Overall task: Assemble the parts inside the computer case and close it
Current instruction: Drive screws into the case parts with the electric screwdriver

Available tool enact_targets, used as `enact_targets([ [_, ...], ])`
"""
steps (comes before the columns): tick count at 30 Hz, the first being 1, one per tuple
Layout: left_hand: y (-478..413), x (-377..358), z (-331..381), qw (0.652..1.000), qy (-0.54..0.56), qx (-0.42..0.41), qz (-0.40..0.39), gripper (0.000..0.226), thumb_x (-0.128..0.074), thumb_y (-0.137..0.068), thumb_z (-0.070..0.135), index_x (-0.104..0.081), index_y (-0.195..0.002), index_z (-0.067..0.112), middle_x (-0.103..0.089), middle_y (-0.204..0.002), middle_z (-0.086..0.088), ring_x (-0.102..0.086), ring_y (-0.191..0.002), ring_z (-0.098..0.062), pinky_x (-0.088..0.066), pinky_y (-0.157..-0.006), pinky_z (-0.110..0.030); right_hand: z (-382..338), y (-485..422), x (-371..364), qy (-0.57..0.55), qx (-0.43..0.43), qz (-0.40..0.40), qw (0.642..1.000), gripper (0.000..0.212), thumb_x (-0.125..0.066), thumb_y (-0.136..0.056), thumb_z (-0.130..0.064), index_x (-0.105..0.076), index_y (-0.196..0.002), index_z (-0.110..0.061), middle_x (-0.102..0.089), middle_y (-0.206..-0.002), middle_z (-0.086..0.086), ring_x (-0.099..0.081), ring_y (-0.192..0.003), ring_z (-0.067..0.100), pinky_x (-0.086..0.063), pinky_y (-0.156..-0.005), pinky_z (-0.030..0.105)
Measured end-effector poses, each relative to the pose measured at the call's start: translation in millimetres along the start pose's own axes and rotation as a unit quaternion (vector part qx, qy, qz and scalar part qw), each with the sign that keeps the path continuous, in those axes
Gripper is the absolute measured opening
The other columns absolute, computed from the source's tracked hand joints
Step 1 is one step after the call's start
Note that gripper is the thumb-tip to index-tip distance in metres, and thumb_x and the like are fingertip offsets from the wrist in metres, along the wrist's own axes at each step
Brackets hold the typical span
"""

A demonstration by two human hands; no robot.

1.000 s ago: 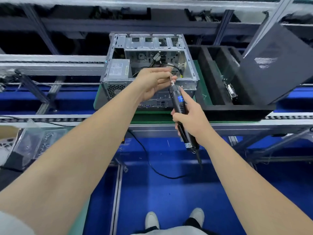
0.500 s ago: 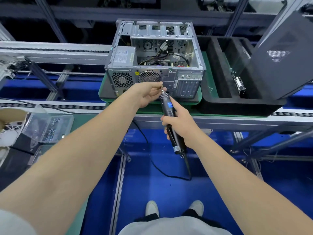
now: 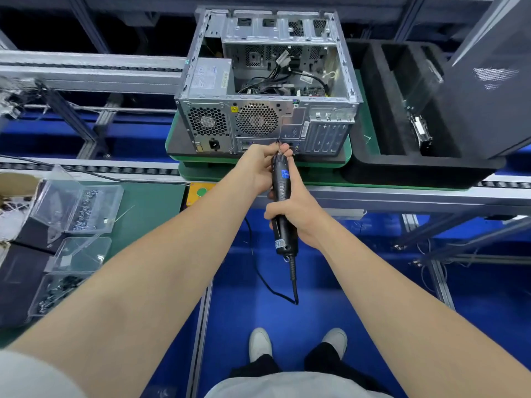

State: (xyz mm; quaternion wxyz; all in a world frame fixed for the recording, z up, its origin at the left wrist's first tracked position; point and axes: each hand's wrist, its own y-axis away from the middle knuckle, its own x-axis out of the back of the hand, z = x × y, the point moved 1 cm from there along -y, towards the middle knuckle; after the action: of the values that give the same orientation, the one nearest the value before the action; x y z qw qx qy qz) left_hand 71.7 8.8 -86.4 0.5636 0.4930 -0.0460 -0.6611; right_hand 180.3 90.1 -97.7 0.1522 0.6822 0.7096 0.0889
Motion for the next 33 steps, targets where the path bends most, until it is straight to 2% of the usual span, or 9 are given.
enact_targets([
  [4,-2.6,0.9,2.0,1.000,0.013,-0.004,0.003,0.038,-0.055,-0.095,-0.005,-0.054,-0.132,0.000,-0.075,-0.098,-0.011,-0.072,-0.094,-0.025,-0.060,-0.089,-0.037,-0.6,-5.0,1.5,0.007,-0.001,0.000,1.000,0.134,-0.067,-0.063,0.012,-0.008,-0.160,-0.058,-0.053,-0.101,0.009,-0.057,-0.085,0.019,-0.057,-0.063,0.037],
  [10,-5.6,0.6,2.0,1.000,-0.001,-0.002,-0.006,0.037,-0.052,-0.100,-0.001,-0.051,-0.137,-0.002,-0.071,-0.101,-0.011,-0.071,-0.089,-0.022,-0.058,-0.091,-0.036,2.4,-7.9,5.0,0.013,-0.009,0.003,1.000,0.133,-0.068,-0.062,0.011,-0.010,-0.158,-0.061,-0.052,-0.106,0.012,-0.056,-0.087,0.022,-0.058,-0.064,0.038],
  [12,-4.9,-0.8,2.5,1.000,0.002,-0.002,-0.015,0.031,-0.049,-0.101,0.000,-0.054,-0.132,-0.002,-0.070,-0.099,-0.009,-0.069,-0.086,-0.021,-0.057,-0.094,-0.036,1.1,-9.4,5.9,0.020,-0.008,0.005,1.000,0.132,-0.068,-0.062,0.010,-0.012,-0.157,-0.063,-0.052,-0.107,0.013,-0.056,-0.083,0.024,-0.059,-0.064,0.040],
  [14,-4.7,-2.7,4.2,1.000,0.000,0.000,-0.025,0.019,-0.048,-0.102,0.000,-0.058,-0.118,-0.003,-0.072,-0.092,-0.009,-0.069,-0.087,-0.020,-0.054,-0.098,-0.037,-0.7,-10.9,7.0,0.023,-0.007,0.005,1.000,0.132,-0.069,-0.063,0.011,-0.012,-0.156,-0.063,-0.051,-0.109,0.015,-0.056,-0.080,0.026,-0.060,-0.066,0.042],
  [17,-3.2,-4.1,7.2,1.000,-0.007,0.004,-0.022,0.009,-0.048,-0.102,-0.001,-0.057,-0.103,-0.002,-0.071,-0.090,-0.010,-0.068,-0.089,-0.022,-0.057,-0.090,-0.036,-1.0,-11.7,7.6,0.023,-0.010,0.002,1.000,0.133,-0.068,-0.066,0.013,-0.009,-0.157,-0.062,-0.051,-0.109,0.015,-0.057,-0.080,0.026,-0.059,-0.066,0.042],
  [22,-3.8,-3.4,9.5,1.000,-0.015,0.011,-0.011,0.013,-0.047,-0.101,-0.003,-0.056,-0.110,-0.004,-0.072,-0.099,-0.012,-0.067,-0.100,-0.024,-0.058,-0.086,-0.037,-0.1,-11.9,6.9,0.036,-0.003,0.001,0.999,0.132,-0.068,-0.067,0.014,-0.010,-0.159,-0.060,-0.051,-0.110,0.011,-0.055,-0.089,0.023,-0.058,-0.066,0.039],
  [26,-6.6,-3.0,11.6,1.000,-0.029,0.008,-0.003,0.014,-0.046,-0.101,-0.006,-0.054,-0.110,-0.001,-0.071,-0.095,-0.014,-0.070,-0.090,-0.024,-0.060,-0.078,-0.036,1.4,-13.4,8.0,0.033,-0.010,0.003,0.999,0.131,-0.068,-0.068,0.016,-0.010,-0.158,-0.061,-0.050,-0.108,0.014,-0.055,-0.084,0.027,-0.059,-0.067,0.041],
  [28,-6.9,-3.1,12.6,0.999,-0.036,0.013,-0.002,0.017,-0.046,-0.101,-0.005,-0.055,-0.113,-0.001,-0.070,-0.094,-0.013,-0.069,-0.091,-0.023,-0.059,-0.081,-0.037,2.1,-15.2,8.7,0.035,-0.010,0.006,0.999,0.131,-0.069,-0.067,0.014,-0.012,-0.157,-0.062,-0.051,-0.107,0.014,-0.055,-0.083,0.026,-0.059,-0.067,0.041],
  [33,-11.2,-0.6,13.9,0.999,-0.045,0.009,0.008,0.036,-0.049,-0.099,-0.005,-0.050,-0.135,0.000,-0.070,-0.110,-0.015,-0.068,-0.104,-0.026,-0.057,-0.089,-0.039,6.9,-17.7,7.3,0.027,0.000,0.015,1.000,0.131,-0.069,-0.065,0.012,-0.013,-0.155,-0.066,-0.051,-0.104,0.013,-0.055,-0.081,0.024,-0.058,-0.066,0.039],
])
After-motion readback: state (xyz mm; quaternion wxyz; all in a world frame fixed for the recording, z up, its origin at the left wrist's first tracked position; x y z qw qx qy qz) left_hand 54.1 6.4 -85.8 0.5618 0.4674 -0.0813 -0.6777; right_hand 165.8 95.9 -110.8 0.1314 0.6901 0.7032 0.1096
